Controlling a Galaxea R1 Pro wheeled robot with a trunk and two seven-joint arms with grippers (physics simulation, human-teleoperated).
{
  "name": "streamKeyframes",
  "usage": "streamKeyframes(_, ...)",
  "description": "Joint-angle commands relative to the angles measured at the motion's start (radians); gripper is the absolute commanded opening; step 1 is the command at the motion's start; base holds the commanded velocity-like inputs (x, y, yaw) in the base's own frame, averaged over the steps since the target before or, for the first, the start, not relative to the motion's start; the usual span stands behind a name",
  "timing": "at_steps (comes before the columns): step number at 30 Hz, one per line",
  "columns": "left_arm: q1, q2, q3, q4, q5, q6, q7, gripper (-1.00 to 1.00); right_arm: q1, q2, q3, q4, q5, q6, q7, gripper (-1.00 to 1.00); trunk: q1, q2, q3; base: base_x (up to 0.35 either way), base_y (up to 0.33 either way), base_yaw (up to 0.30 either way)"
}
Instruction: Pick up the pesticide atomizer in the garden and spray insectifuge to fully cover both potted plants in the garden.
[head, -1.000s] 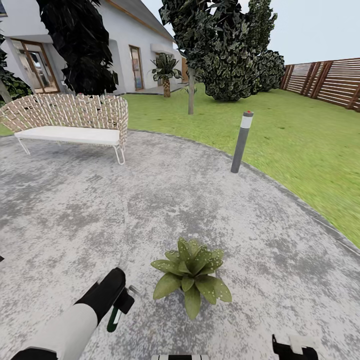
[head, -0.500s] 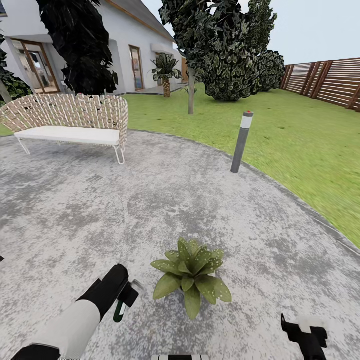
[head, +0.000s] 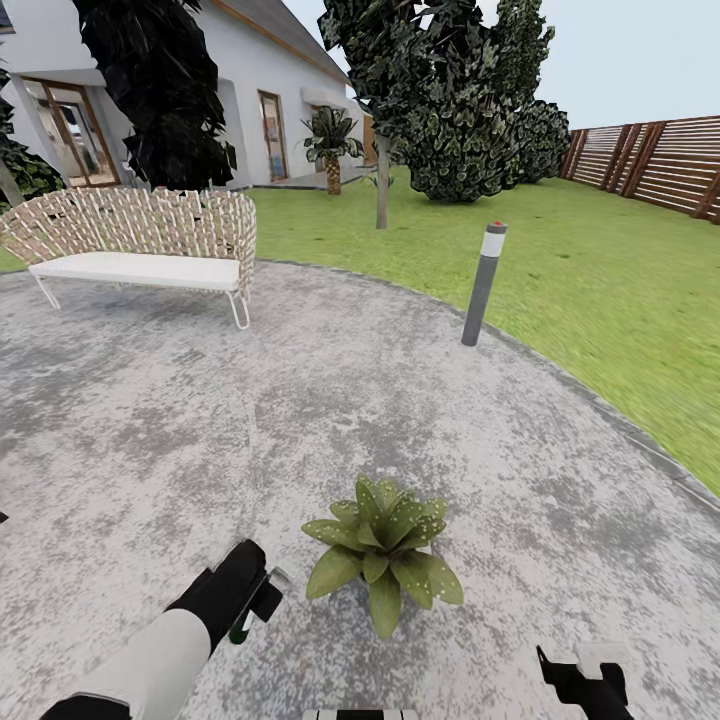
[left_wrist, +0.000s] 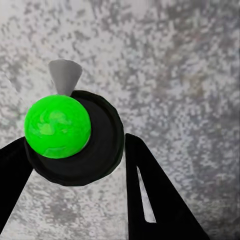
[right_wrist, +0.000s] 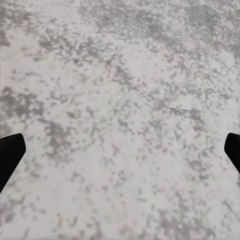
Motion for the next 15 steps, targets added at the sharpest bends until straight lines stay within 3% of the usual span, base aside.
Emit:
streamKeyframes(1, 0.0, -0.006, -0.003, 0.0, -0.017, 0.001, -0.009, -1.0, -0.001, 0.0, -0.008, 0.0, 0.003, -0.004, 0.009, 1.0, 0.0, 0.0, -0.001, 0.0, 0.0, 0.0)
streamKeyframes(8, 0.001, -0.005, 0.001, 0.004, -0.009, 0.004, -0.023, -1.0, 0.0, -0.001, -0.01, -0.001, 0.002, -0.006, 0.009, 1.0, 0.0, 0.0, -0.001, -0.02, -0.013, 0.0)
streamKeyframes(15, 0.001, -0.007, 0.004, 0.004, -0.007, 0.008, -0.025, -1.0, 0.0, -0.001, -0.01, -0.001, 0.001, -0.006, 0.01, 1.0, 0.0, 0.0, -0.001, -0.217, -0.165, 0.0)
